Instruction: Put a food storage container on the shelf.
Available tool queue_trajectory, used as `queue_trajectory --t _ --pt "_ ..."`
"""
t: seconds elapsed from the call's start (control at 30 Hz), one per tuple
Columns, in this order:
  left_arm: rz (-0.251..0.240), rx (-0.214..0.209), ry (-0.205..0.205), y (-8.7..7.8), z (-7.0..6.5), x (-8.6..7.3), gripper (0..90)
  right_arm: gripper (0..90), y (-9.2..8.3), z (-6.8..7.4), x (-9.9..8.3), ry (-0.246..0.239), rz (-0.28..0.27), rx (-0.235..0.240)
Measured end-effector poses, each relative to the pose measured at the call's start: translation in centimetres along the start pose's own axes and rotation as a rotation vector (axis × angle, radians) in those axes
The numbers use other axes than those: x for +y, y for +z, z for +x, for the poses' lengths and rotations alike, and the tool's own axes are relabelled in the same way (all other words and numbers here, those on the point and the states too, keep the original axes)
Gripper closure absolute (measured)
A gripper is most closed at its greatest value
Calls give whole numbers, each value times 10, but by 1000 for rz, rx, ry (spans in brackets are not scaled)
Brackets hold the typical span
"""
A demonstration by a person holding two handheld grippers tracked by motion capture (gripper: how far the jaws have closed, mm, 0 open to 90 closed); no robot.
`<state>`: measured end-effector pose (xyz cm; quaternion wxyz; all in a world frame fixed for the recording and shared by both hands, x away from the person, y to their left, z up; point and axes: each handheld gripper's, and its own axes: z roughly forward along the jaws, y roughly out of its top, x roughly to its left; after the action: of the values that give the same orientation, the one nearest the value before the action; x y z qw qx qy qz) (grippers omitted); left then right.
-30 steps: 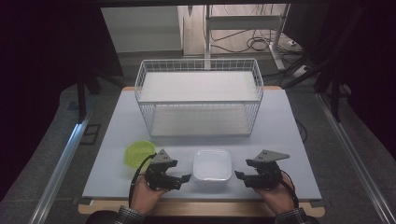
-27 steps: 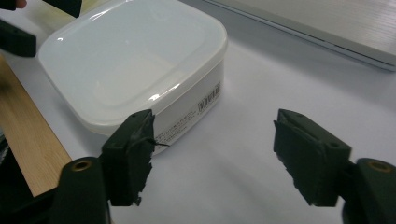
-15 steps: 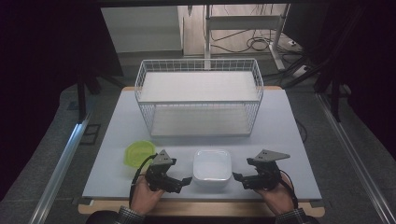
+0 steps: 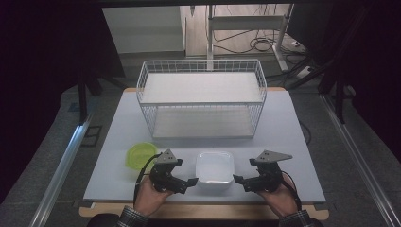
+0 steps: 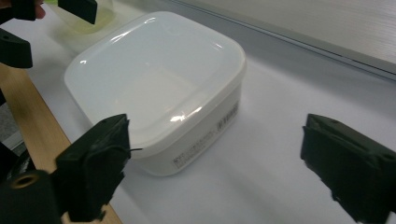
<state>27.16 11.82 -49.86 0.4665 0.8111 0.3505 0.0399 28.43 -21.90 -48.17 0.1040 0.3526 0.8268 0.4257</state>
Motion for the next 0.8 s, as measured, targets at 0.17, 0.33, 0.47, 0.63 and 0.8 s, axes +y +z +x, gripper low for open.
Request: queue_trajectory --t 0.17,0.33,0.47,0.63,0.8 --pt "16 5 9 6 -1 9 77 54 3 5 5 11 19 13" --pt "23 5 15 13 0 15 135 140 5 5 10 39 41 26" --pt "37 -2 17 20 3 20 171 209 11 2 16 65 56 51" --pt "66 -14 12 29 8 20 165 234 19 0 17 79 81 73" --pt "81 -80 -43 34 14 19 150 276 27 -3 18 103 108 102"
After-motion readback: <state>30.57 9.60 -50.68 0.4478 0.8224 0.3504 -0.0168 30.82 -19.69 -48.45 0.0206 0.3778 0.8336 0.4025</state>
